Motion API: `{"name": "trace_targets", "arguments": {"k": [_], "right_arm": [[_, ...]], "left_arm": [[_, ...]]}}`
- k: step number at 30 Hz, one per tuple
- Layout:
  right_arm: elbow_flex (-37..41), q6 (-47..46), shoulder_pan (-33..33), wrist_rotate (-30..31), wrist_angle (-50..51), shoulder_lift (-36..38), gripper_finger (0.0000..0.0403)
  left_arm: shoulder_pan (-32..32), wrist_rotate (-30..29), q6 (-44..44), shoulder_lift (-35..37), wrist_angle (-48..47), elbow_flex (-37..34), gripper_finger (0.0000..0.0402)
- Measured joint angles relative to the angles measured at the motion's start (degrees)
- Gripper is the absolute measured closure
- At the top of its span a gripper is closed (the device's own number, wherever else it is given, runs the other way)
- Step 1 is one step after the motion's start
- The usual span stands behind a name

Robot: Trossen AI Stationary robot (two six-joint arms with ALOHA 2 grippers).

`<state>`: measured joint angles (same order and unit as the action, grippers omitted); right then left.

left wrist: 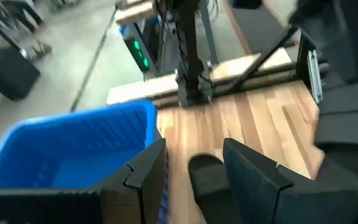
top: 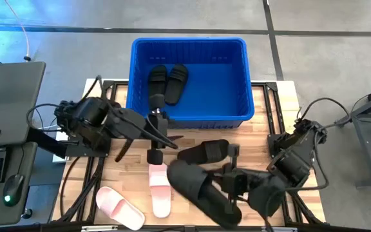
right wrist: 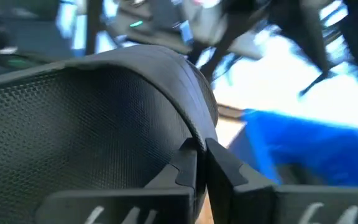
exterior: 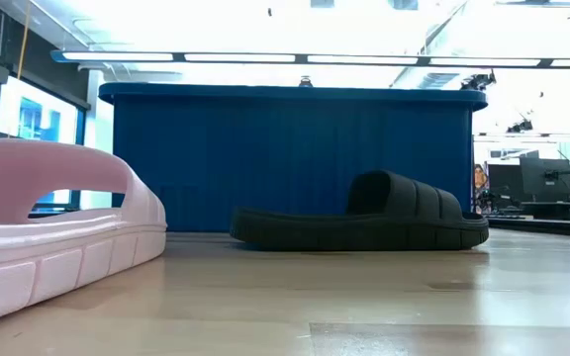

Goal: Pick and place slides into bin
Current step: Put the black slide into the blue bin

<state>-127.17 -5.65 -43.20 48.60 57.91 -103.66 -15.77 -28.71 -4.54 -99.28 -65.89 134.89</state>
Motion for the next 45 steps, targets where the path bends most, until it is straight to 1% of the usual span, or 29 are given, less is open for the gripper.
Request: {"name": "trace_targets", "arguments": {"k": [4,8,13,15,18,21,24,27,30,32,34,35,38,41,45], "right_arm": [[-2.69,7.11,1.07,10.02,0.35,0.00,0.0402],[-3.39,10.53,4.15,18.54,2.31,-0.04,0.0402],[-3.39,9.81,12.09,22.99,7.14,-0.07,0.0402],[-3.39,9.15,16.83,23.82,9.26,-0.07,0.0403],[-3.39,9.10,25.07,23.51,11.45,-0.07,0.0403],[-2.57,9.11,34.45,19.78,12.24,-0.07,0.0403],[-0.42,10.64,43.88,12.23,11.97,-0.11,0.0403],[4.63,15.79,52.60,5.76,7.16,-0.07,0.0403],[11.42,21.22,59.75,1.25,-0.44,-0.15,0.0403],[16.86,24.49,63.34,-3.50,-7.99,-0.11,0.0403],[22.45,28.16,66.02,-7.86,-15.14,-0.16,0.0403],[25.27,30.21,66.97,-8.62,-18.85,-0.17,0.0403],[34.04,35.48,68.88,-8.36,-30.50,-0.17,0.0403],[42.43,38.06,70.44,-8.82,-41.72,-0.17,0.0403],[51.23,41.51,71.92,-12.97,-56.32,-0.17,0.0403]], "left_arm": [[0.00,-1.02,-1.93,1.72,1.74,-0.01,0.0252],[0.00,-3.90,-4.66,2.86,2.92,0.04,0.0252],[0.00,-8.72,-6.80,4.25,3.50,0.09,0.0252],[0.00,-10.36,-8.19,4.47,3.61,0.09,0.0252],[0.00,-12.73,-10.59,4.33,3.85,0.09,0.0252],[0.00,-15.62,-13.64,4.31,5.43,0.09,0.0252],[0.00,-19.02,-17.64,4.34,7.45,0.09,0.0252],[0.00,-23.85,-23.09,4.34,10.58,0.09,0.0252],[-0.02,-32.83,-29.42,4.34,14.24,0.09,0.0252],[-0.02,-39.01,-33.26,4.34,16.40,0.09,0.0252],[0.00,-43.16,-36.28,4.34,17.05,0.09,0.0252],[0.02,-44.56,-37.13,4.34,17.00,0.09,0.0252],[0.00,-47.68,-37.70,4.32,16.36,0.09,0.0252],[-0.03,-50.56,-37.85,4.32,16.37,0.09,0.0252],[0.00,-54.16,-38.92,4.32,16.37,0.09,0.0252]]}}
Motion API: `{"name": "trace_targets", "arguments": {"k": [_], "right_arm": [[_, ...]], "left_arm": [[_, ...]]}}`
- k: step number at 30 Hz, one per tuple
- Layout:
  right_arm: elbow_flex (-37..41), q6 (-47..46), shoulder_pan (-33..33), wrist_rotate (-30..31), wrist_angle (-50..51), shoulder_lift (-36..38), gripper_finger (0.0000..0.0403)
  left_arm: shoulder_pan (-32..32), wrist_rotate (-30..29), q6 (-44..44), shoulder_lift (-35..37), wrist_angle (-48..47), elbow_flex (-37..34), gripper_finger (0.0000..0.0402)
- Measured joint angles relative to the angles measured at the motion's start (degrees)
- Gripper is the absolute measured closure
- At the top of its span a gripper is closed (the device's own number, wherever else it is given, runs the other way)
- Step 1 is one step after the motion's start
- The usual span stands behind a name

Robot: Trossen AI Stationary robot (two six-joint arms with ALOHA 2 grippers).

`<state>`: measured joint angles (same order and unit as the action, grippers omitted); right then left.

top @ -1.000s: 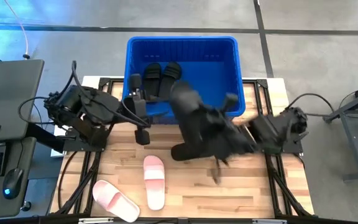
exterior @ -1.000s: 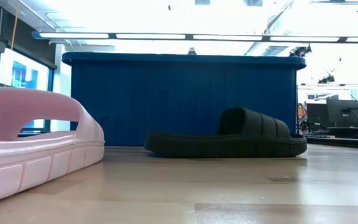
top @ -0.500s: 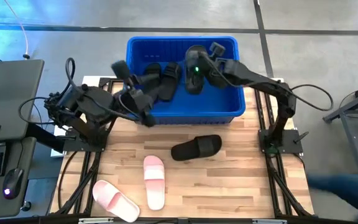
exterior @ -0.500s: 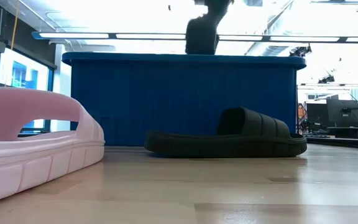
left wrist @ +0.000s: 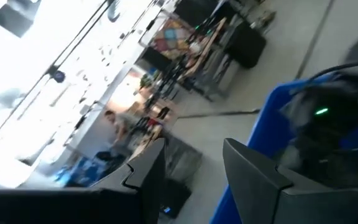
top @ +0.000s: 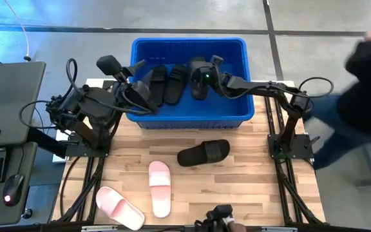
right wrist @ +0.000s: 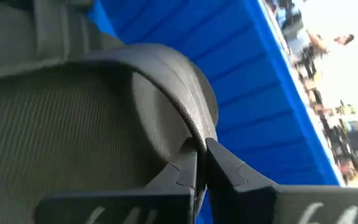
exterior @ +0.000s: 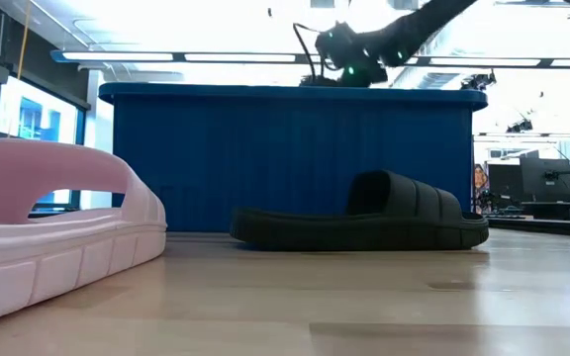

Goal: Pick and place slides into bin
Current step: Put the black slide into the blue bin

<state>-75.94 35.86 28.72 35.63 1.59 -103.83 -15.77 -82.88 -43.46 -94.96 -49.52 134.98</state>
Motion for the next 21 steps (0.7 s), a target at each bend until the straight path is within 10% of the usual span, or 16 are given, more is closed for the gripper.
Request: {"name": "trace_targets", "arguments": {"k": [12,21], "right_arm": [[3.83,-1.01,4.03,-14.47,-6.63,-6.87,0.0361],[0.16,-1.72,3.97,-8.33,-7.02,-14.25,0.0268]], "left_arm": [[0.00,-7.02,-4.13,0.46,0.24,-0.02,0.0252],[0.00,-6.86,-4.26,0.98,0.17,0.00,0.0252]]}}
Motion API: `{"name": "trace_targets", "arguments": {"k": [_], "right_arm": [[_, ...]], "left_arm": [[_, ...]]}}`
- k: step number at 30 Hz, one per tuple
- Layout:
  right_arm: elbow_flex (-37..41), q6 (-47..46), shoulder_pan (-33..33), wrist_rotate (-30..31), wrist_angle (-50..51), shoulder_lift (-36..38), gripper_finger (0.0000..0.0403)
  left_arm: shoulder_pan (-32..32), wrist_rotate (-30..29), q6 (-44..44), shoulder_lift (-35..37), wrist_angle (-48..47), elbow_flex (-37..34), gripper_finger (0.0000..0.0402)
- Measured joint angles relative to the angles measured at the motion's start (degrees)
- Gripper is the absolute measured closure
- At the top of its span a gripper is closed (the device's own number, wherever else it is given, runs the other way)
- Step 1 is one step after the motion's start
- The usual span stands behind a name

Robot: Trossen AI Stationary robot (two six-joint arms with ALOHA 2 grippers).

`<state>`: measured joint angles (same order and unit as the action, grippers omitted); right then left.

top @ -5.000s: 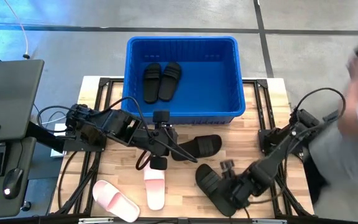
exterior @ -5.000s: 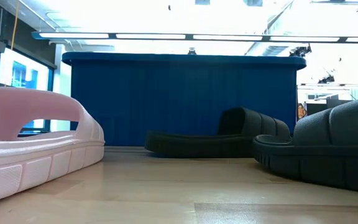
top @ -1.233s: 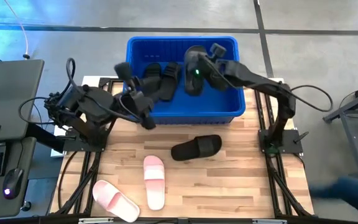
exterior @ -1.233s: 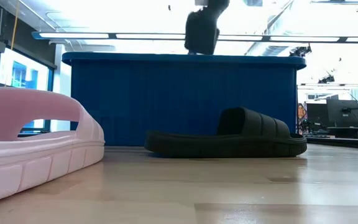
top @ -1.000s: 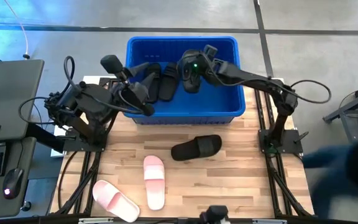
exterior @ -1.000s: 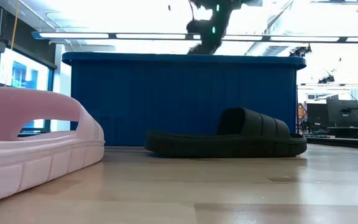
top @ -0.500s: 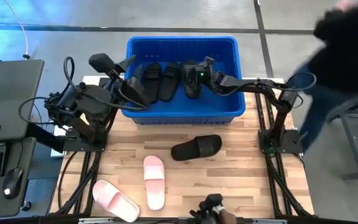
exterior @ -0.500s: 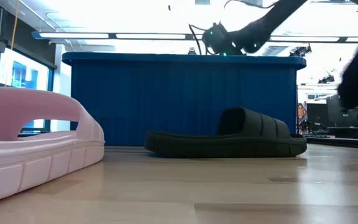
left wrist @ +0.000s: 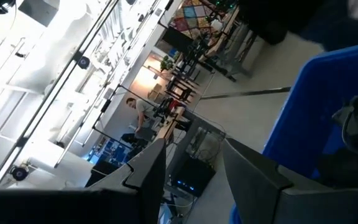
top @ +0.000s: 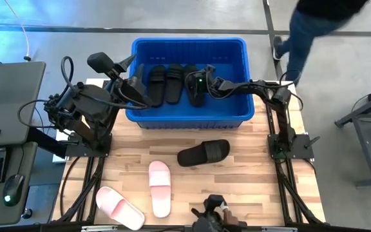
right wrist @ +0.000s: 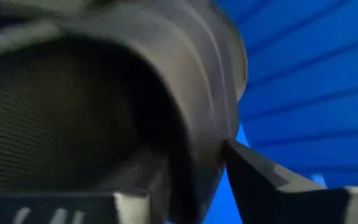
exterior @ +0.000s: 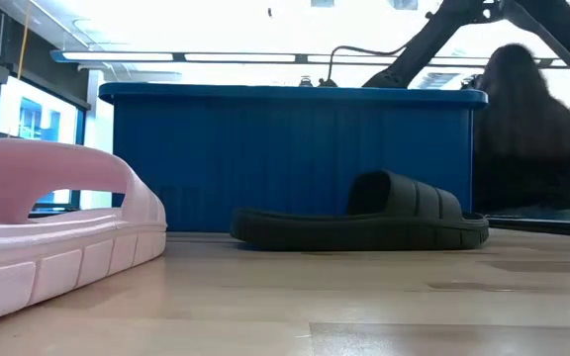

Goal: Pick and place slides into bin
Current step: Put the black slide into the blue bin

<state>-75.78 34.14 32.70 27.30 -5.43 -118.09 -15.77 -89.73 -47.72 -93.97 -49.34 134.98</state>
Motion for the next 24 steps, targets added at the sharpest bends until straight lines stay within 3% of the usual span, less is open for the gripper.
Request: {"name": "trace_targets", "arguments": {"k": [5,9,24], "right_arm": [[-0.11,-6.30,-0.21,7.40,0.39,0.24,0.0223],[-0.79,-10.34,-0.21,9.72,0.53,0.28,0.0198],[-4.08,-11.72,0.51,1.57,0.40,0.33,0.0187]], "left_arm": [[0.00,0.00,0.01,0.00,-0.11,0.00,0.0252],[0.00,0.02,-0.01,0.00,-0.14,0.00,0.0252],[0.00,0.20,0.42,0.00,-0.17,0.00,0.0252]]}}
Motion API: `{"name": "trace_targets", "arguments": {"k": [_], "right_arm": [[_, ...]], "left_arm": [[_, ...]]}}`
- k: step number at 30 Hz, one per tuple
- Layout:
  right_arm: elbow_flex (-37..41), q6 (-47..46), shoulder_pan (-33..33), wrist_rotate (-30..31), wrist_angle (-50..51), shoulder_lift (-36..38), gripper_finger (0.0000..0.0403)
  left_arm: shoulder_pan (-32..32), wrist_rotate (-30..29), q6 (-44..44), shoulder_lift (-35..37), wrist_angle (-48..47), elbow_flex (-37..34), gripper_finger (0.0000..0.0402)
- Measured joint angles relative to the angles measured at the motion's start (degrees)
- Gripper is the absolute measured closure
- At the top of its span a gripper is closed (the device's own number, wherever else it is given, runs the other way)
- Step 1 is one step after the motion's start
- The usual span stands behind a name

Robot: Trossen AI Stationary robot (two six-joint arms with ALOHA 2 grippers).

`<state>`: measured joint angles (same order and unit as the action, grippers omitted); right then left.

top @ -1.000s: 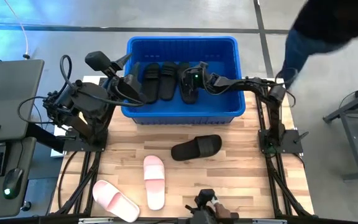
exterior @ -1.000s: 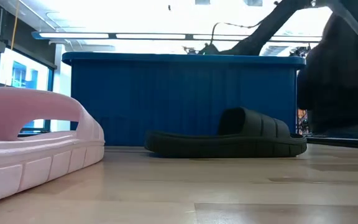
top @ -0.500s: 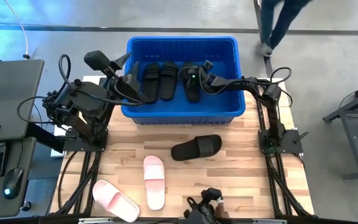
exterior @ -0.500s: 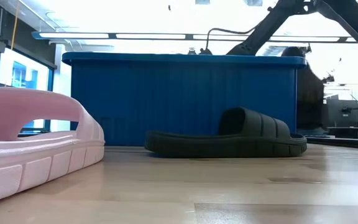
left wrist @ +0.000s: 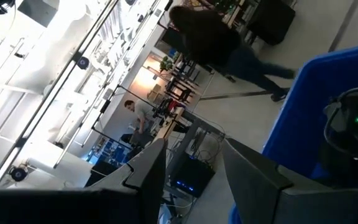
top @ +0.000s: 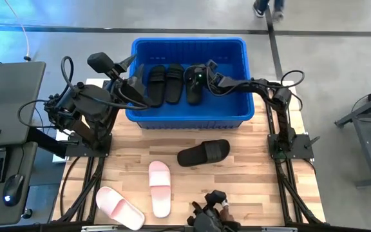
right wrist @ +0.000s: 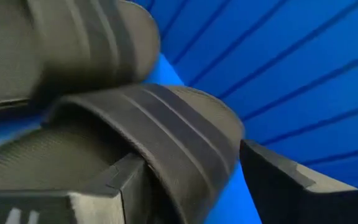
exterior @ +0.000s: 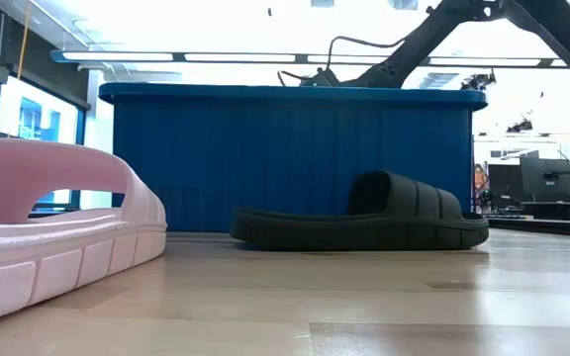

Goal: Pick and place slides into bin
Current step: Put the black slide into the blue bin

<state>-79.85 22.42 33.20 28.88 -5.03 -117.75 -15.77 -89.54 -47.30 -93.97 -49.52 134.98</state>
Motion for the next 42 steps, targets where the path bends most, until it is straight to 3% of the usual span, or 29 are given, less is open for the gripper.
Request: {"name": "trace_targets", "arguments": {"k": [10,16,26,30,37,42], "right_arm": [[-0.02,-5.90,-1.22,-0.56,8.82,0.13,0.0185],[-0.02,-4.48,-4.65,-0.37,9.55,0.98,0.0187],[-0.02,-1.16,-12.11,-0.94,9.65,14.76,0.0187],[-0.07,-5.46,-14.10,-4.06,10.19,22.09,0.0187],[-0.07,-12.45,-17.27,-8.58,12.60,33.41,0.0187],[-0.07,-18.13,-19.56,-14.12,13.45,40.22,0.0187]], "left_arm": [[0.00,7.70,2.76,0.00,-0.13,-0.02,0.0252],[0.00,7.89,3.04,0.00,-0.13,-0.02,0.0252],[0.00,8.85,4.21,0.00,-0.59,-0.02,0.0252],[0.00,15.81,5.21,0.00,-3.38,-0.02,0.0252],[0.00,36.44,17.14,-0.42,-17.65,-0.04,0.0252],[0.00,42.38,27.36,-2.56,-27.30,-1.46,0.0252]]}}
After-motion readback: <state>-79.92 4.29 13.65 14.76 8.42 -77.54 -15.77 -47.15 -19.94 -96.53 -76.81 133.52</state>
